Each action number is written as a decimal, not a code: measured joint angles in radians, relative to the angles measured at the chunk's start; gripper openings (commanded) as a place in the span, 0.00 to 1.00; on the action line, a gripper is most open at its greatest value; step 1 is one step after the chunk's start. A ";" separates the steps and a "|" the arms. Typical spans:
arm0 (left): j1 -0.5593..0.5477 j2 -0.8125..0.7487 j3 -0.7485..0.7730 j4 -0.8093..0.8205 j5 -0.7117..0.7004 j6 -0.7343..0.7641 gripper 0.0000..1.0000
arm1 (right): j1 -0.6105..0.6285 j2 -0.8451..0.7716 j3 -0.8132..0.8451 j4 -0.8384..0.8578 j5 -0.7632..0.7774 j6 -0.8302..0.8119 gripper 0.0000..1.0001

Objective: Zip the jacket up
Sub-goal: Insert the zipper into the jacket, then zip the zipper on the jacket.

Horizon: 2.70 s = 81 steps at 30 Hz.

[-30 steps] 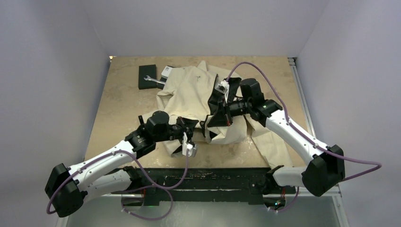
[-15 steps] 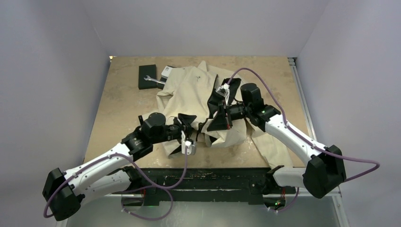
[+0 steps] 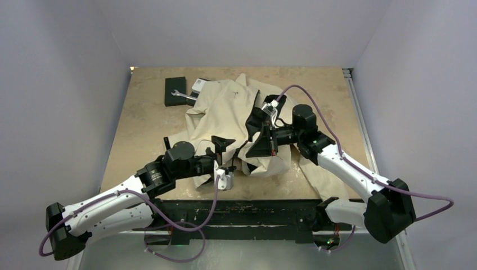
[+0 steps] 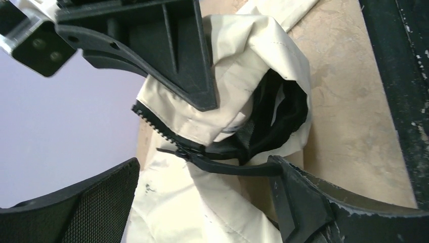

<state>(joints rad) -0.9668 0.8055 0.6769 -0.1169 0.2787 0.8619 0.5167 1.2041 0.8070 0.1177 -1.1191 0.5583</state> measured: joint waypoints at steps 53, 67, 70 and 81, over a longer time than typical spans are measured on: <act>-0.096 -0.018 0.012 -0.034 -0.188 -0.091 0.00 | -0.020 -0.013 -0.247 0.520 0.008 0.419 0.00; -0.096 -0.106 -0.059 -0.004 -0.095 -0.004 0.40 | -0.016 -0.013 -0.335 0.762 0.013 0.587 0.00; -0.096 -0.118 -0.060 0.000 -0.077 -0.002 0.43 | -0.029 -0.013 -0.336 0.777 0.031 0.600 0.00; -0.096 -0.117 -0.060 -0.005 -0.084 0.006 0.46 | -0.032 -0.013 -0.339 0.782 0.036 0.605 0.00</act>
<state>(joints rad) -1.0626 0.6884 0.6170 -0.1215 0.1947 0.8680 0.4850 1.1912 0.4679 0.9001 -1.0832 1.1633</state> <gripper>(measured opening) 0.455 0.045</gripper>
